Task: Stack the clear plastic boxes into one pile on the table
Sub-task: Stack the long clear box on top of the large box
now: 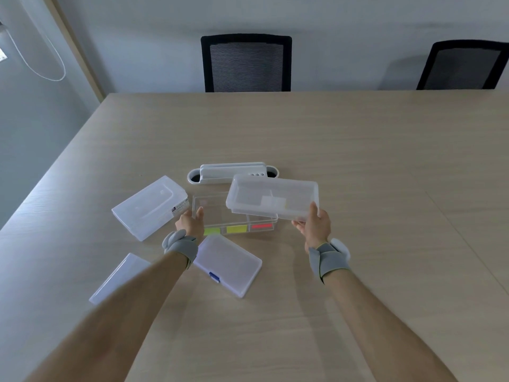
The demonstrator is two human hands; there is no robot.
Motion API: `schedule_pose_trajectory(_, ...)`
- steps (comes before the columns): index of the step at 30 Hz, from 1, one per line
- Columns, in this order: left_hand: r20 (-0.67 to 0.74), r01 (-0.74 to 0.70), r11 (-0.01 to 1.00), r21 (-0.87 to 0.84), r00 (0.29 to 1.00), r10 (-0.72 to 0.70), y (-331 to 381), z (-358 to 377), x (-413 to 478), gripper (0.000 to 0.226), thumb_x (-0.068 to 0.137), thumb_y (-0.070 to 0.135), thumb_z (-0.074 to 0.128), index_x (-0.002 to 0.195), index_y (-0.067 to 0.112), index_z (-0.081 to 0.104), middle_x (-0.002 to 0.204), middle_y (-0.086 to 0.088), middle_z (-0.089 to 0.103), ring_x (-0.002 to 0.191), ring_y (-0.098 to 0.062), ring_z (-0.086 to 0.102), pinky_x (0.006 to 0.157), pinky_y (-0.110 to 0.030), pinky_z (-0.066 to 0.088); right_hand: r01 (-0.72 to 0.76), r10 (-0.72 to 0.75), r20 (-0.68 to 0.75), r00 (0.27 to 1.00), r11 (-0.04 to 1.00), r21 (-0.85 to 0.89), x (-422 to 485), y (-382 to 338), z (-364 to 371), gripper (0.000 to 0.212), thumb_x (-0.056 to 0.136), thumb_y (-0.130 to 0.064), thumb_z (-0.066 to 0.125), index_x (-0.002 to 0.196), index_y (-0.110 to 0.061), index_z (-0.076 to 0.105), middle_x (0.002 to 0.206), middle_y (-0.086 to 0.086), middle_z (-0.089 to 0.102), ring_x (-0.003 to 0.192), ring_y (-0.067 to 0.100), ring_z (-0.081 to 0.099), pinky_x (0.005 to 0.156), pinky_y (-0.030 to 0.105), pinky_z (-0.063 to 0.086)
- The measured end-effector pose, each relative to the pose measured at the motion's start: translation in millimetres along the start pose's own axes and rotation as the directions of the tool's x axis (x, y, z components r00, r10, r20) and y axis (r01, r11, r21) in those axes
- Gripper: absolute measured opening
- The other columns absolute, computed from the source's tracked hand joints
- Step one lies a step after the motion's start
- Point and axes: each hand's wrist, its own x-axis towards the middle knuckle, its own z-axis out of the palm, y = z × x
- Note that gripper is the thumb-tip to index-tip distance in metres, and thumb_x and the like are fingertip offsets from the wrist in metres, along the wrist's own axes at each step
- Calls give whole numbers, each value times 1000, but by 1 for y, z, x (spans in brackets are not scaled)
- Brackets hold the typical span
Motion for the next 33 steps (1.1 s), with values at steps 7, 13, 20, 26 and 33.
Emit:
schedule_pose_trajectory(7, 51, 19, 1000, 5, 998, -19, -4, -4, 1, 39, 92, 38, 43, 76, 3, 52, 85, -21, 56, 100, -42, 57, 75, -36, 38, 8, -6, 41, 999, 999, -40, 2, 2, 5, 45, 97, -27, 42, 126, 7, 46, 95, 24, 58, 87, 32, 59, 83, 37, 53)
schedule_pose_trajectory(13, 13, -99, 991, -94, 995, 100, 0, -16, -7, 48, 97, 30, 29, 101, -9, 55, 105, -31, 61, 101, -42, 53, 87, -42, 40, 12, -5, 86, 996, 997, -80, 0, 2, 13, 44, 97, -27, 42, 126, 5, 48, 95, 23, 59, 86, 31, 61, 79, 34, 53)
schedule_pose_trajectory(20, 17, -265, 916, -300, 959, 283, -3, -24, -25, 35, 96, 42, 28, 76, 18, 44, 79, -5, 45, 77, -19, 38, 72, -33, 31, 77, -39, 147, 988, 963, -260, -5, -2, 30, 35, 97, -32, 40, 107, -3, 56, 67, 11, 59, 47, 16, 59, 41, 15, 44)
schedule_pose_trajectory(26, 55, -232, 902, -365, 961, 269, 0, -25, -29, 46, 94, 38, 37, 71, 1, 51, 66, -6, 49, 67, -24, 42, 69, -33, 36, 97, -41, 186, 982, 948, -303, -11, -3, 42, 35, 97, -32, 40, 108, -3, 55, 82, 18, 60, 34, 4, 58, 28, 7, 35)
schedule_pose_trajectory(33, 78, -193, 886, -421, 966, 247, -4, -33, -28, 29, 93, 30, 44, 82, 5, 53, 80, -12, 50, 74, -23, 44, 71, -32, 38, 227, -125, 258, 958, 881, -416, -15, -6, 42, 47, 96, -36, 43, 128, -2, 44, 118, 22, 62, 85, 25, 62, 77, 26, 51)
